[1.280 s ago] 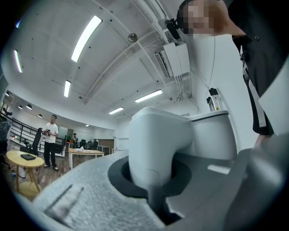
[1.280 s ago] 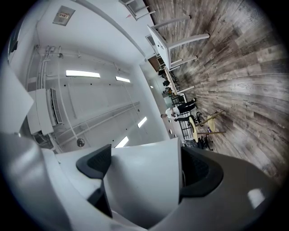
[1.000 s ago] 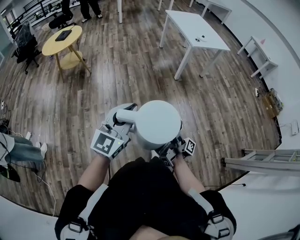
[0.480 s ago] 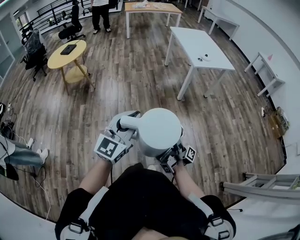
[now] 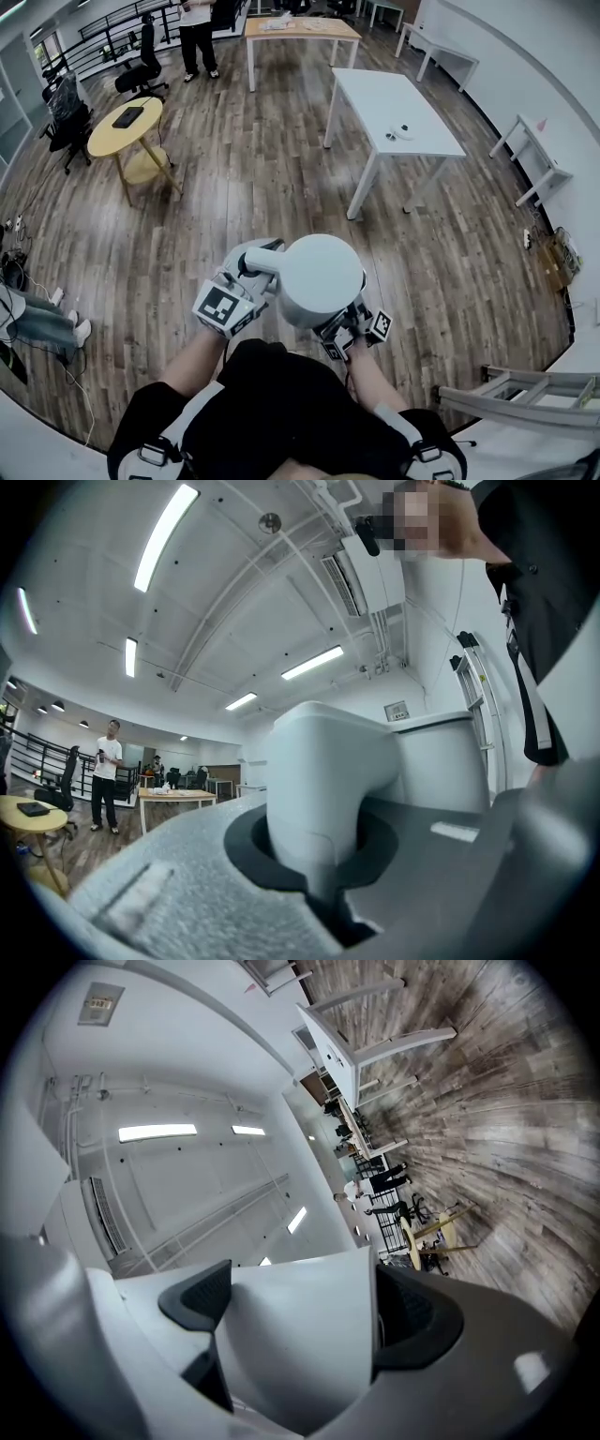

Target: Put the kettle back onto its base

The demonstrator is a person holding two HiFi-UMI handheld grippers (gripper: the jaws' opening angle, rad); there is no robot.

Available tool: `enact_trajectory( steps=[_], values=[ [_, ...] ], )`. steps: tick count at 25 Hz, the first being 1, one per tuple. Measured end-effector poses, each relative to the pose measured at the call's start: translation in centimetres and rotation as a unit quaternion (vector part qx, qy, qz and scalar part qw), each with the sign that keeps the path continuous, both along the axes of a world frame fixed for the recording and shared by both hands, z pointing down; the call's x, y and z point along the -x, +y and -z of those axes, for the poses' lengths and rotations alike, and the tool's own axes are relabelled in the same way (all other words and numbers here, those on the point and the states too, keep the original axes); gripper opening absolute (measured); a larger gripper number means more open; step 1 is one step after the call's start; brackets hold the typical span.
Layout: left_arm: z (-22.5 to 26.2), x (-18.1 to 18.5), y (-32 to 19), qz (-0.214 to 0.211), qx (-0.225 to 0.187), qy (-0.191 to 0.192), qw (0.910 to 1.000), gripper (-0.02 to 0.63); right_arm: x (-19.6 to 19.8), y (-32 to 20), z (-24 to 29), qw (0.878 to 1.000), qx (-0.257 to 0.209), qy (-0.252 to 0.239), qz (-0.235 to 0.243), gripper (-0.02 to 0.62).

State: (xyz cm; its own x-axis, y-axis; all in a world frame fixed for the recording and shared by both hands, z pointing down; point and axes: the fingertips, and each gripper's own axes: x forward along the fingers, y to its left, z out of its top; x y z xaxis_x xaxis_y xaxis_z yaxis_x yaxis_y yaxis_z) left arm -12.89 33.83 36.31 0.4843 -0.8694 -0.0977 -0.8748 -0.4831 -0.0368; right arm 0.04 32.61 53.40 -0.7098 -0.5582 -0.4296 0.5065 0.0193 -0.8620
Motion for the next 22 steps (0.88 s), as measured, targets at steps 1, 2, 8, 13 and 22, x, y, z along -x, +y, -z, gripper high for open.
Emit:
enact_trajectory(
  steps=[1, 2, 8, 13, 22],
  values=[
    [0.0, -0.2, -0.5, -0.004, -0.004, -0.001, 1.0000, 0.003, -0.1, -0.3, 0.1, 1.000, 0.001, -0.004, -0.002, 0.485],
    [0.0, -0.4, -1.0, -0.007, -0.006, -0.003, 1.0000, 0.003, -0.2, -0.7, 0.1, 1.000, 0.001, -0.007, -0.004, 0.485],
    [-0.3, -1.2, -3.9, -0.021, 0.001, 0.002, 0.9998, 0.003, -1.1, -3.2, -0.6, 1.000, 0.007, -0.002, -0.019, 0.484],
    [-0.8, -0.6, -8.5, -0.040, -0.003, 0.006, 0.9992, 0.003, -0.6, -7.3, -0.8, 0.999, 0.006, 0.003, -0.035, 0.483],
    [0.1, 3.1, -16.9, -0.050, -0.013, 0.013, 0.9986, 0.003, 2.8, -15.8, 0.3, 0.999, -0.008, 0.009, -0.044, 0.483]
  ],
)
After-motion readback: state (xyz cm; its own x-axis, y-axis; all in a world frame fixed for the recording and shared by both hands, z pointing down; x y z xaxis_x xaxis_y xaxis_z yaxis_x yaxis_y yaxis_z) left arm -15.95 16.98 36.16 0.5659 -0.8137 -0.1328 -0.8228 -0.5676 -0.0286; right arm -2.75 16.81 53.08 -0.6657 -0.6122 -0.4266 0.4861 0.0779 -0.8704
